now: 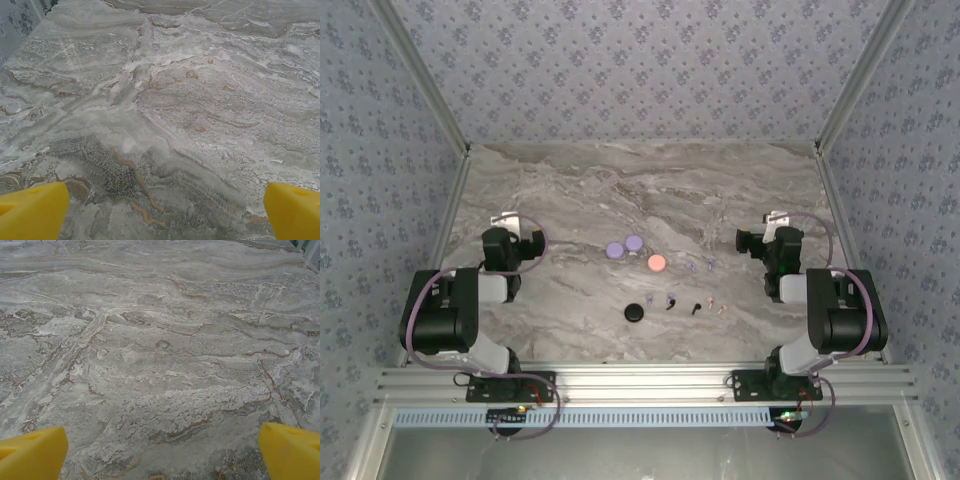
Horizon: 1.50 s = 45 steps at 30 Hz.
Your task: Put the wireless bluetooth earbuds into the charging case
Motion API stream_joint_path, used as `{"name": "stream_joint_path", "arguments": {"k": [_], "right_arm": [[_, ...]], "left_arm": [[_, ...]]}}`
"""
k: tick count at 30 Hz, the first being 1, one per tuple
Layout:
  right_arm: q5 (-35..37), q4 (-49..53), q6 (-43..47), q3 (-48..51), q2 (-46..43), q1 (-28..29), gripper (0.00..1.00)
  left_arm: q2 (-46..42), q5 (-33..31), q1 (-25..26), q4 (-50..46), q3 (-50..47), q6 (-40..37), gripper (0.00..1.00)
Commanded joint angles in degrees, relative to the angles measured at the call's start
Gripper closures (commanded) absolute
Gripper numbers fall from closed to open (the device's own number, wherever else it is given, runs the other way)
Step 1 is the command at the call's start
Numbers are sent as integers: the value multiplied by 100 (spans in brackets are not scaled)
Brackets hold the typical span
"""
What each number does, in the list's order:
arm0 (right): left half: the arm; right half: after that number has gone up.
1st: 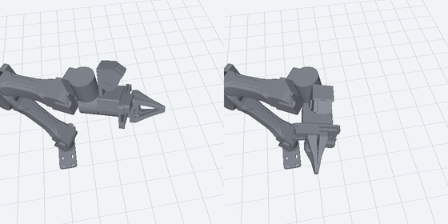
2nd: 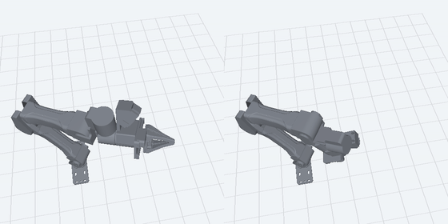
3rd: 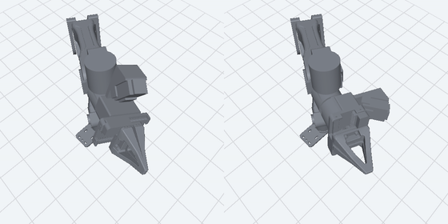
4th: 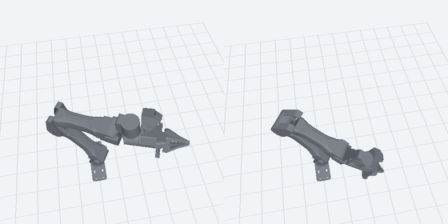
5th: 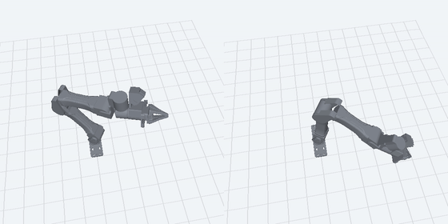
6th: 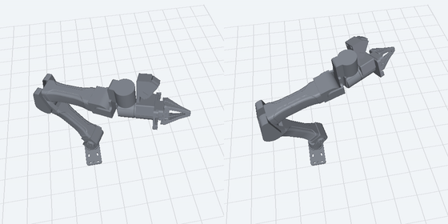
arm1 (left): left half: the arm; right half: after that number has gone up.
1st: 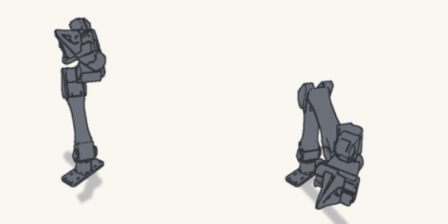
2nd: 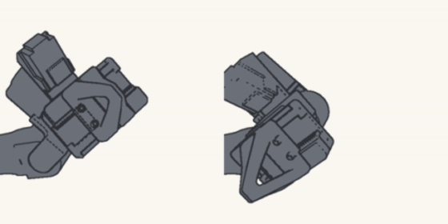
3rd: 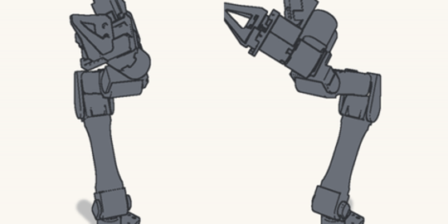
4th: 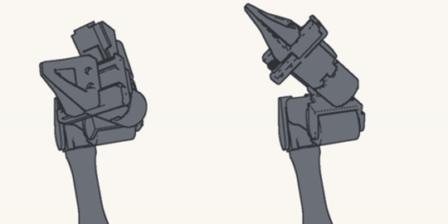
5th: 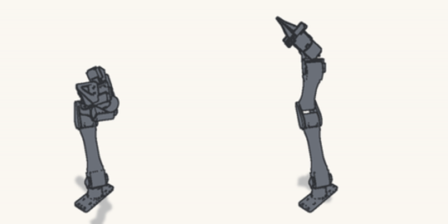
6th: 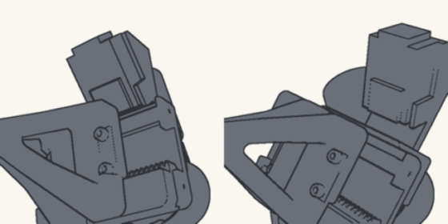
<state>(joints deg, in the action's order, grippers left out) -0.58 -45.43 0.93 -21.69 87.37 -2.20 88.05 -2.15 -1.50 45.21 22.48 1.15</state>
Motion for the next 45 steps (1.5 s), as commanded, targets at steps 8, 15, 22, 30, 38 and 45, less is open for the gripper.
{"name": "stream_joint_path", "arguments": {"k": [8, 15, 22, 30, 38, 45], "right_arm": [[111, -9, 39, -107, -20, 0, 0], [61, 9, 21, -109, -24, -20, 0], [46, -66, 13, -66, -53, -40, 0], [175, 2131, -289, -527, -1655, -46, 0], [-267, 5039, -769, -1533, -2689, 863, 0], [-310, 6925, 91, -2616, -2215, 2422, 0]], "left_arm": [[-24, 32, 33, 119, 125, 41, 1], [-24, 30, 27, 105, 134, 36, 1], [-368, -123, 75, -634, 404, 41, 1], [-2094, -457, 390, -2264, 548, 577, 1], [-2529, 764, 677, -4472, 1459, 2711, 1], [-2357, 1359, 1119, -4293, 1425, 3751, 1]]}}
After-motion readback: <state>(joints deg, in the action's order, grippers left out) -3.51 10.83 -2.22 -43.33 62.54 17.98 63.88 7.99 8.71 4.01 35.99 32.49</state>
